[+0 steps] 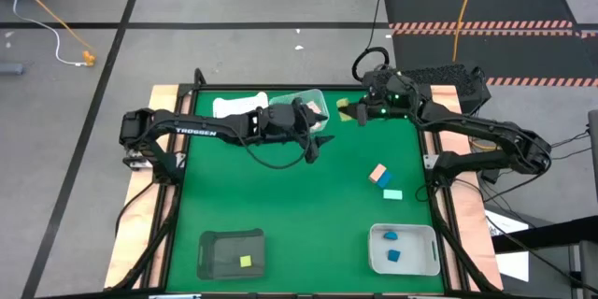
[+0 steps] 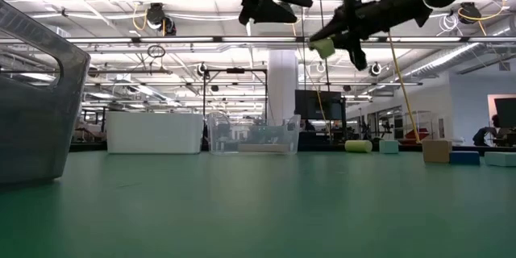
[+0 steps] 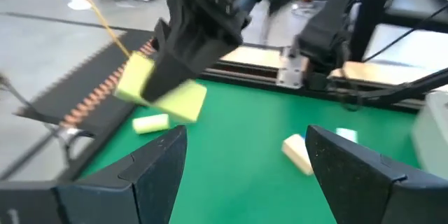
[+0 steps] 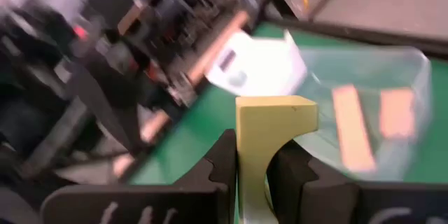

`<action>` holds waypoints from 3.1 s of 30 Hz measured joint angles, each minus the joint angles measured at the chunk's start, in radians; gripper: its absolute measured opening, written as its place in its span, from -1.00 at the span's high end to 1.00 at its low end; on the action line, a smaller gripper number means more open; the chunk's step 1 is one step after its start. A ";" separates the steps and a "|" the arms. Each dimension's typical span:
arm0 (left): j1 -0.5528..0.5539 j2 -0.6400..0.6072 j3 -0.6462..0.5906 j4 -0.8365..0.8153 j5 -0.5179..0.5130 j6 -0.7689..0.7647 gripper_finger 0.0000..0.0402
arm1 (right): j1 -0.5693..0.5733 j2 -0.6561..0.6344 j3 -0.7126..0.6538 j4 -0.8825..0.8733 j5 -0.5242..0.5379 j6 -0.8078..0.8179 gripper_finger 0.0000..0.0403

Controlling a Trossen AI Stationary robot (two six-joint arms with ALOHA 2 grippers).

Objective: Sort & place blocks by color
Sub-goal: Put the middle yellow block into the black bin

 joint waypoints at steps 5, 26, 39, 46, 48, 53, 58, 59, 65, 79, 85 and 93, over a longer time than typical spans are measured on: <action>-0.015 0.000 0.000 0.087 -0.152 -0.027 -0.45 | 0.026 0.004 0.000 0.175 0.008 -0.005 0.82; -0.012 0.015 0.000 0.332 -0.427 0.196 -0.45 | 0.244 0.049 0.001 0.558 0.526 -0.079 0.82; -0.015 0.067 -0.001 0.346 -0.394 0.202 -0.45 | 0.292 0.199 0.001 0.727 0.520 0.027 0.82; -0.015 0.068 -0.001 0.316 -0.394 0.211 -0.11 | 0.292 0.200 0.001 0.720 0.499 0.008 0.81; -0.015 0.068 -0.001 0.303 -0.402 0.211 0.11 | 0.292 0.200 0.001 0.714 0.498 0.004 0.81; -0.015 0.068 -0.001 0.291 -0.404 0.211 0.26 | 0.292 0.199 0.001 0.691 0.499 0.008 0.80; -0.015 0.068 -0.001 0.284 -0.403 0.209 0.26 | 0.292 0.198 0.002 0.675 0.499 0.007 0.80; -0.015 0.068 -0.001 0.281 -0.404 0.208 0.26 | 0.292 0.198 0.002 0.673 0.499 0.005 0.79; -0.014 0.068 -0.001 0.260 -0.403 0.204 0.26 | 0.292 0.198 0.002 0.649 0.498 -0.048 0.67; -0.014 0.068 -0.001 0.239 -0.402 0.166 0.26 | 0.222 0.186 0.001 0.627 0.311 -0.057 0.03; -0.020 0.068 -0.001 0.221 -0.405 0.127 0.26 | 0.151 0.105 0.001 0.436 0.260 -0.063 -0.11; -0.025 0.061 -0.001 0.189 -0.408 0.100 0.32 | 0.060 -0.043 -0.003 0.002 0.267 -0.127 -0.25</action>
